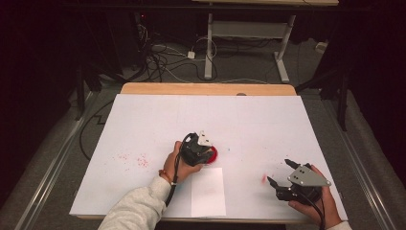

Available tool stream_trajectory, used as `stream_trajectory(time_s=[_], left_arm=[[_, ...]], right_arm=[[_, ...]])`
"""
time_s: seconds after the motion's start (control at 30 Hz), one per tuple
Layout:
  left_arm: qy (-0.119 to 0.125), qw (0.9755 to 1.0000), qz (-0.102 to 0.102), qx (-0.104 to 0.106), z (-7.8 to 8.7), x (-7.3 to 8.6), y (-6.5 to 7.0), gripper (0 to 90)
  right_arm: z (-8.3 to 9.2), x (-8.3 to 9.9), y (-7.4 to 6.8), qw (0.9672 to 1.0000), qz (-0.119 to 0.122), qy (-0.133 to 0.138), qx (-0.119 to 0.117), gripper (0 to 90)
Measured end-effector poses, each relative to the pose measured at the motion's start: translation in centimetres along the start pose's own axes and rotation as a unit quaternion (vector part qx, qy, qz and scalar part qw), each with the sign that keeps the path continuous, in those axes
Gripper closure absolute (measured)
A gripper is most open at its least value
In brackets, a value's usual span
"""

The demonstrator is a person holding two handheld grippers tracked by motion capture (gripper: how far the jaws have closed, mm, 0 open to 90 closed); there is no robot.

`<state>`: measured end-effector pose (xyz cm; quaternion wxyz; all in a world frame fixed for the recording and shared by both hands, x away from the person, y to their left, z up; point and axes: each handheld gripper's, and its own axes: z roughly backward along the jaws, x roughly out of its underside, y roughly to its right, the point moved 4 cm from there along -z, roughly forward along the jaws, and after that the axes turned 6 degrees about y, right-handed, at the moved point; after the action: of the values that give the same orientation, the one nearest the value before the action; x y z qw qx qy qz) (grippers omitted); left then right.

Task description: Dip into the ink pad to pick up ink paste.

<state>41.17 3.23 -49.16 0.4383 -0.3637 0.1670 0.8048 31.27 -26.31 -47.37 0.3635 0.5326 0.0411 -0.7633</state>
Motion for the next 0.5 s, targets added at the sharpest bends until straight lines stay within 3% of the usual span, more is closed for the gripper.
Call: stream_trajectory(time_s=[0.5], left_arm=[[-0.005,0.9999,-0.009,-0.01,-0.06,-0.06,0.27,73.5]], right_arm=[[-0.09,0.1,-0.03,1.0,0.001,-0.004,-0.001,20.1]])
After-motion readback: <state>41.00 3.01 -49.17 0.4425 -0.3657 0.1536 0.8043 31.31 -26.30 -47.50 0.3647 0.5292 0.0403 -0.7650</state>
